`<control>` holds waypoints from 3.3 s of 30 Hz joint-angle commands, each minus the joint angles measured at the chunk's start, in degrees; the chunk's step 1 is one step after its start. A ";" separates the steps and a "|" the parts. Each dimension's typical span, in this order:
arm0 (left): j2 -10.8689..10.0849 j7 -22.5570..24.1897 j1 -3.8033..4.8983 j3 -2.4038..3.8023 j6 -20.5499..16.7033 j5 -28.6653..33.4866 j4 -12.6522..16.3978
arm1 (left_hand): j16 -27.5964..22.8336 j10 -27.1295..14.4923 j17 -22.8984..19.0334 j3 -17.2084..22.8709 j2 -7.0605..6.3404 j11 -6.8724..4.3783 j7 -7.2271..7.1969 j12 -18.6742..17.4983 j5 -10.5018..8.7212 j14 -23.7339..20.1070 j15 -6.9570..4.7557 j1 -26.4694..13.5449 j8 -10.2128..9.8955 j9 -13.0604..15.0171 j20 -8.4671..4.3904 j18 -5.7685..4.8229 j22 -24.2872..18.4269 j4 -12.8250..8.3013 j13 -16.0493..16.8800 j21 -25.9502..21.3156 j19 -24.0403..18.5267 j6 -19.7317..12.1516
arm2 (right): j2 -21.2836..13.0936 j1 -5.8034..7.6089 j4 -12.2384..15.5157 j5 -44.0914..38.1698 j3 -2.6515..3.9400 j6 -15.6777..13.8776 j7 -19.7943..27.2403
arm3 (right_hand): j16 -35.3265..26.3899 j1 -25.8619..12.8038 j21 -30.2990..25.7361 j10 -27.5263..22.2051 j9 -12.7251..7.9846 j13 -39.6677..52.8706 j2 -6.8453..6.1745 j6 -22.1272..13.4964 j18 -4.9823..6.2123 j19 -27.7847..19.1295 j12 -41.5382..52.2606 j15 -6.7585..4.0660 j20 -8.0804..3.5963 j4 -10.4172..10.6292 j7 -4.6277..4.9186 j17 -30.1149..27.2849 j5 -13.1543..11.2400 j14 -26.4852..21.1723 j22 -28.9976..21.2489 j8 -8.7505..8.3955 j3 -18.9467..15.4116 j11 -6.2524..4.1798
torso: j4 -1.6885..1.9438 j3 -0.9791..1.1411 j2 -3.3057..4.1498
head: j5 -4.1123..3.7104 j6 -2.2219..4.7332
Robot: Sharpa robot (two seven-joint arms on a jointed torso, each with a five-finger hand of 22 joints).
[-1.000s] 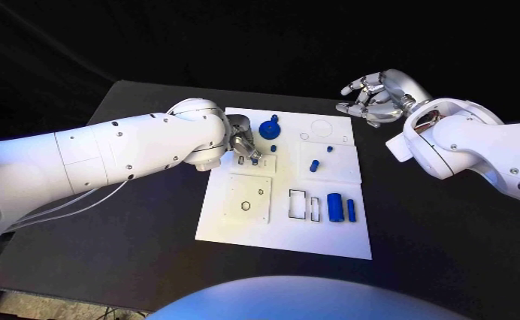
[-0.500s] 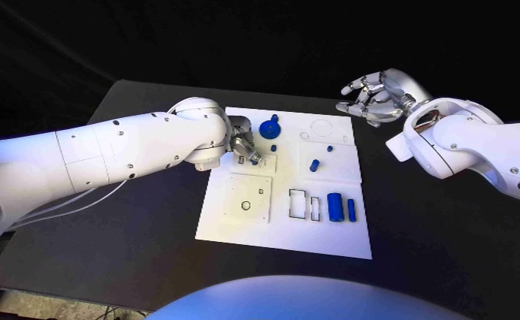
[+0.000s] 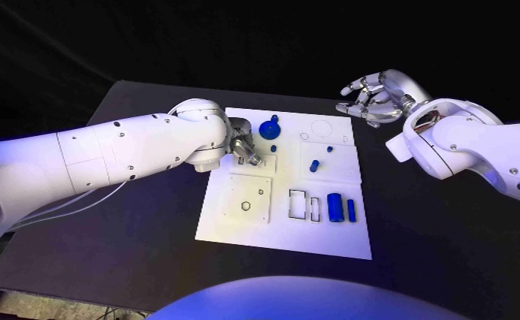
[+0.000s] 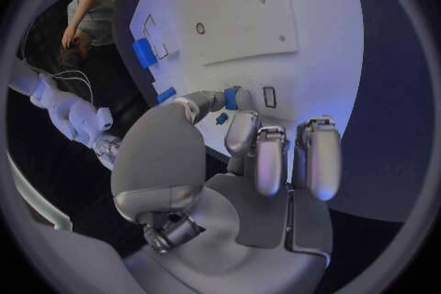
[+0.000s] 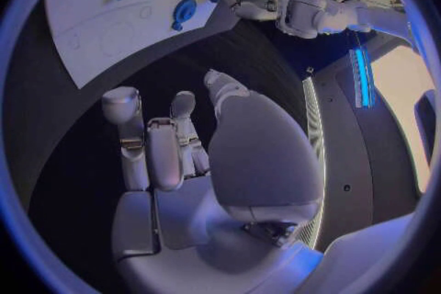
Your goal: Assemble the parts on the task board
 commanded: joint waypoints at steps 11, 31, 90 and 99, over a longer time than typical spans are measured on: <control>-0.52 -0.29 -0.13 0.33 -0.75 3.58 0.23 | 0.21 0.55 15.10 11.70 0.43 -0.13 -0.32 0.36 0.26 5.95 -0.50 0.23 0.10 -0.02 -0.07 -1.10 10.87 -11.72 0.13 0.39 1.94 0.06 | 0.03 -0.05 -0.03 -0.21 0.00 0.09 0.52 | -0.33 -0.47 -0.38 0.42 0.01 -0.04 -0.03 -0.52 1.04 -0.26 0.19 -0.33 0.12 0.05 0.00 -0.07 0.19 -0.11 -0.05 0.34 0.33 -0.11 | 0.02 0.04 -0.01 | -0.16 0.00; 0.03 -1.69 1.72 1.73 6.18 10.73 -2.10 | 0.21 0.48 15.10 11.88 0.60 -0.20 -0.36 0.02 -0.06 5.95 -0.49 0.42 0.00 -0.03 -0.09 -1.06 10.78 -11.84 -0.18 0.27 1.82 0.03 | 0.21 -0.06 -0.34 -0.20 0.00 0.12 0.44 | -0.33 -0.47 -0.38 0.42 0.01 -0.04 -0.03 -0.52 1.04 -0.26 0.19 -0.33 0.12 0.05 0.00 -0.07 0.19 -0.11 -0.05 0.34 0.33 -0.11 | -0.03 0.08 0.03 | 0.00 0.16; 3.74 -1.61 2.17 0.62 10.97 6.10 -5.85 | 0.21 0.51 15.10 11.97 0.83 -0.18 -0.31 -0.02 -0.29 5.95 -0.47 0.63 -0.14 -0.01 -0.11 -1.04 10.76 -11.97 -0.18 0.22 1.75 -0.07 | 0.42 -0.06 -0.42 -0.19 0.00 0.11 0.53 | -0.41 -0.56 -0.56 0.40 -0.04 -0.21 -0.14 -0.67 1.05 -0.23 0.23 -0.34 0.10 0.00 -0.01 -0.09 0.21 -0.10 -0.12 0.55 0.44 -0.13 | 0.02 0.02 -0.01 | 0.03 -0.28; 4.22 -1.90 2.17 0.53 11.11 6.15 -6.64 | 0.21 0.52 15.10 11.98 0.85 -0.17 -0.30 0.00 -0.30 5.95 -0.46 0.65 -0.14 0.00 -0.11 -1.05 10.79 -11.98 -0.15 0.24 1.77 -0.07 | 0.38 -0.06 -0.40 -0.19 0.00 0.08 0.53 | -0.41 -0.56 -0.56 0.40 -0.04 -0.21 -0.14 -0.67 1.05 -0.23 0.23 -0.34 0.10 0.00 -0.01 -0.09 0.21 -0.10 -0.12 0.55 0.44 -0.13 | -0.01 0.01 0.00 | -0.01 -0.31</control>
